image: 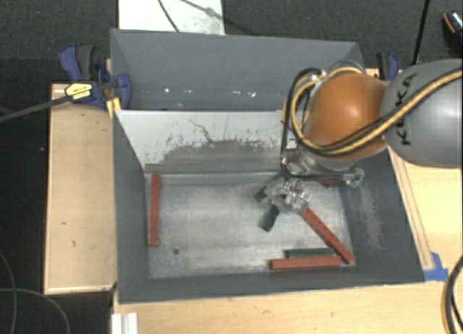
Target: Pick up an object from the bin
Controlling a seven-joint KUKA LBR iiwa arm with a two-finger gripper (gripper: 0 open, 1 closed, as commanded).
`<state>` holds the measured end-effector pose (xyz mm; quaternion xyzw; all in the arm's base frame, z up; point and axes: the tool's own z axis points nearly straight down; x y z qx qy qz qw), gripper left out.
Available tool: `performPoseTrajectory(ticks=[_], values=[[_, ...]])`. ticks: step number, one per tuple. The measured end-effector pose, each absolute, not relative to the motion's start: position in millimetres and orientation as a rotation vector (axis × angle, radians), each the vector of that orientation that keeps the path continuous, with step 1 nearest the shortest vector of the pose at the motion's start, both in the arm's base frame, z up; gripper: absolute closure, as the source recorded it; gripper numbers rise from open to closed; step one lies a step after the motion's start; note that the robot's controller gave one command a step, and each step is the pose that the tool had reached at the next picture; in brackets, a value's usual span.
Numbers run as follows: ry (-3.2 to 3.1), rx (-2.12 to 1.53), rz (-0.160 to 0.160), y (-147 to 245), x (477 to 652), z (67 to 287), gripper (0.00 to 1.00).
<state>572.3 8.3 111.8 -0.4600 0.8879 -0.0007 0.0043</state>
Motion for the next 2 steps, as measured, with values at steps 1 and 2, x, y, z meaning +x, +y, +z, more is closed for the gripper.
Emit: performPoseTrajectory(ticks=[1,2], values=[[2.767,-1.488,0.002,-0.3,496.2,147.8,1.00],[2.764,-1.490,0.001,-0.1,498.1,146.5,0.00]])
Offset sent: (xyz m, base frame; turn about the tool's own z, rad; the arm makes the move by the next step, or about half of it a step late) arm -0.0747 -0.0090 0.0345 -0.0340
